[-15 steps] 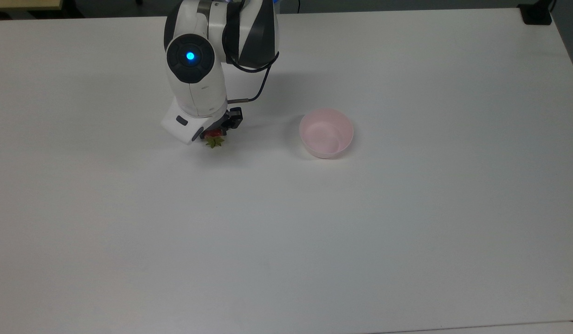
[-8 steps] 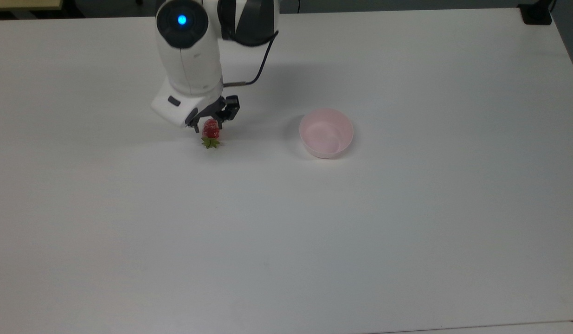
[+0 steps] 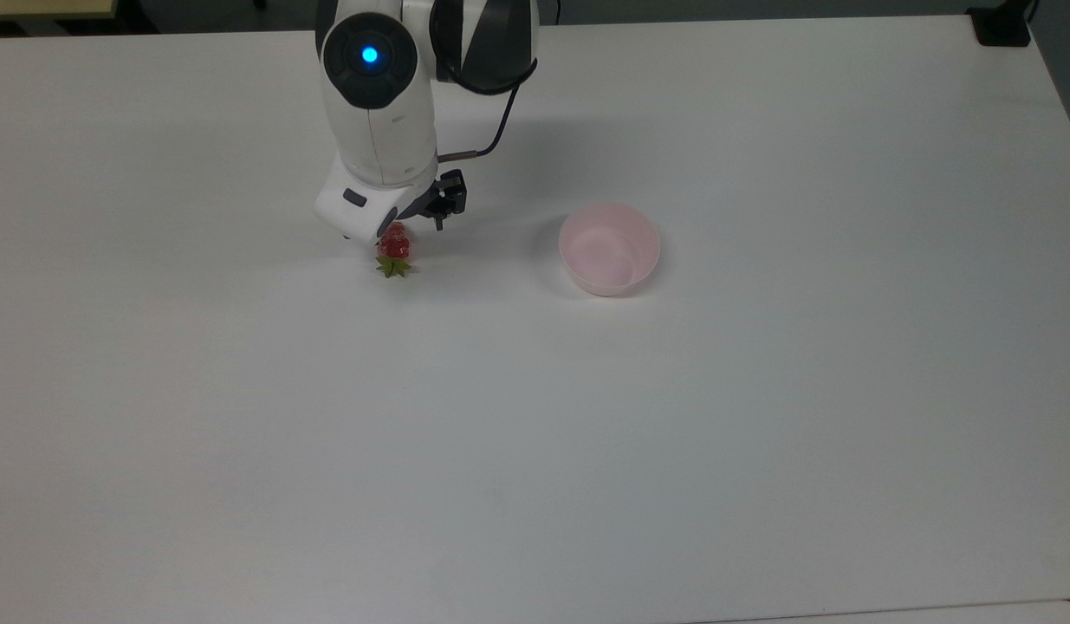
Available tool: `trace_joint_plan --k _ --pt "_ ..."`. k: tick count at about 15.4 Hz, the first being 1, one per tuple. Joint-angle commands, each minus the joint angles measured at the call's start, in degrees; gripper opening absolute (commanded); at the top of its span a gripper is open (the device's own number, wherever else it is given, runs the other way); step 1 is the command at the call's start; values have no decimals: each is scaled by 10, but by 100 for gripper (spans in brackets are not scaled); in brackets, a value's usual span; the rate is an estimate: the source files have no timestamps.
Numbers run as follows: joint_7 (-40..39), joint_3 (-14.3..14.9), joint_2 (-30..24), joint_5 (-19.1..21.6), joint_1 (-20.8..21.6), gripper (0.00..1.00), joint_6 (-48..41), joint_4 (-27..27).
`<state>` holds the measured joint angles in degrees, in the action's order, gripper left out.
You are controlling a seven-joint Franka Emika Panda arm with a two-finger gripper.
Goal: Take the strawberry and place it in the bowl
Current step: 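Lift the strawberry and carry it toward the pink bowl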
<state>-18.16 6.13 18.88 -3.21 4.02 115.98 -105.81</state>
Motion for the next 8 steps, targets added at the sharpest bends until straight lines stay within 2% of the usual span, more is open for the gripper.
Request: trace_joint_plan --k 1,4,8 --pt "-14 13 18 -3 8 74 52 -14" --pt "-13 21 24 -3 7 71 79 -18" --pt "-14 22 24 -5 7 48 81 -25"
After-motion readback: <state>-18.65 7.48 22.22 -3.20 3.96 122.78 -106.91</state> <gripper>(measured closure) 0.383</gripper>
